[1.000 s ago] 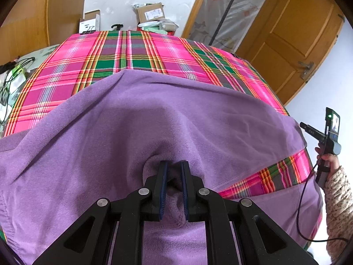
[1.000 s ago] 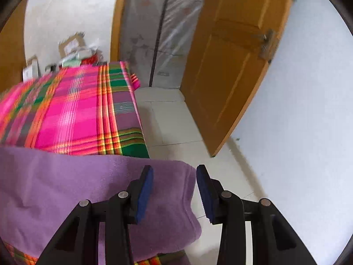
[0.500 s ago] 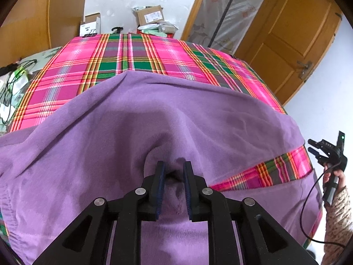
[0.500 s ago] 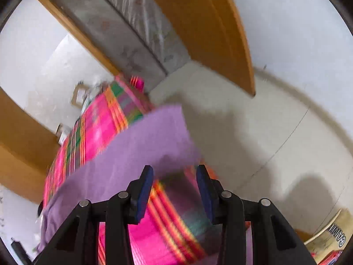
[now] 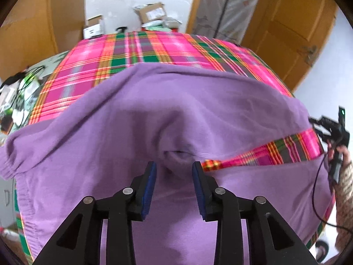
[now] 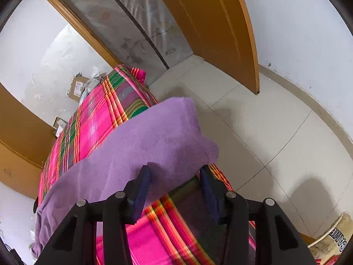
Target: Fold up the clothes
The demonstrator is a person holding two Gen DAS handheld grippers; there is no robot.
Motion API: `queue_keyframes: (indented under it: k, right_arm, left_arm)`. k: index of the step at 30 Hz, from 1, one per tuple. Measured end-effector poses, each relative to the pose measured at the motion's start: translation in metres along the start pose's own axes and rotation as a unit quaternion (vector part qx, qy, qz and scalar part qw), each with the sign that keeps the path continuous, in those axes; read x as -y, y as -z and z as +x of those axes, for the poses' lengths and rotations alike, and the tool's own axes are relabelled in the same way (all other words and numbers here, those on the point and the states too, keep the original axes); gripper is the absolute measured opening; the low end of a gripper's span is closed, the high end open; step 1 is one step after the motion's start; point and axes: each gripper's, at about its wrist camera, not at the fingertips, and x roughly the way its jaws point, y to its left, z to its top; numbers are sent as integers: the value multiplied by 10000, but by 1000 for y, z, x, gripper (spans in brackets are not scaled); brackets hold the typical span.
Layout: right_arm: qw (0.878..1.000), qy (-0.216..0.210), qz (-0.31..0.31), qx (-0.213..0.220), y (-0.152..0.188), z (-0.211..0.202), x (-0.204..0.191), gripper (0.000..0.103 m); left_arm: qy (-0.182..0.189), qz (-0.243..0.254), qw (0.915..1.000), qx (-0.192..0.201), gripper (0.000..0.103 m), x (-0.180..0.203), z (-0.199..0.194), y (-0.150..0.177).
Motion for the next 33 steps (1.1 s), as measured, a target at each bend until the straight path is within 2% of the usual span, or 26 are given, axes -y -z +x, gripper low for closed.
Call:
queue_keyframes:
  k: [3,5,8,10,12,14,17,23,31,33]
  right_arm:
    - [9999,62,-85,102,-3,0,-4,32]
    - [9996,147,-175,192,-4,-3,-8,20]
    - [9987,210,-353,292,-6,-5,-14,9]
    - [9981,192,-459,365,-7,-9,-18,8]
    - [9971,188,-562,477,-9,-15,-21,7]
    - [9955,208,-664,645,-11,-24,-25,7]
    - [9940,194,-683,836,-16,-38,-26,7]
    - [9922,346,-640,1015,-22,-52,-17,7]
    - [9943,718,-435,664,-23,-26,8,7]
    - [9941,737,-402,686,-25,-23,11,7]
  left_arm:
    - [-113,194,9997,-107,35,9,9,-2]
    - [-246,268,9992,-183,35,13,16,-4]
    - [-448,301,9980,-318,35,17,27,-8]
    - [-497,205,9979,-356,35,16,32,-12]
    - [-385,67,9988,-296,34,12,29,-13]
    - [-254,-19,9994,-234,21,8,24,-11]
    - [-69,-97,9998,-137,11,5,14,-9]
    - [150,-63,9999,-2,9,2,-2,-3]
    - [293,-31,9995,-112,9,1,-4,4]
    - [295,-9,9995,-119,9,2,-5,4]
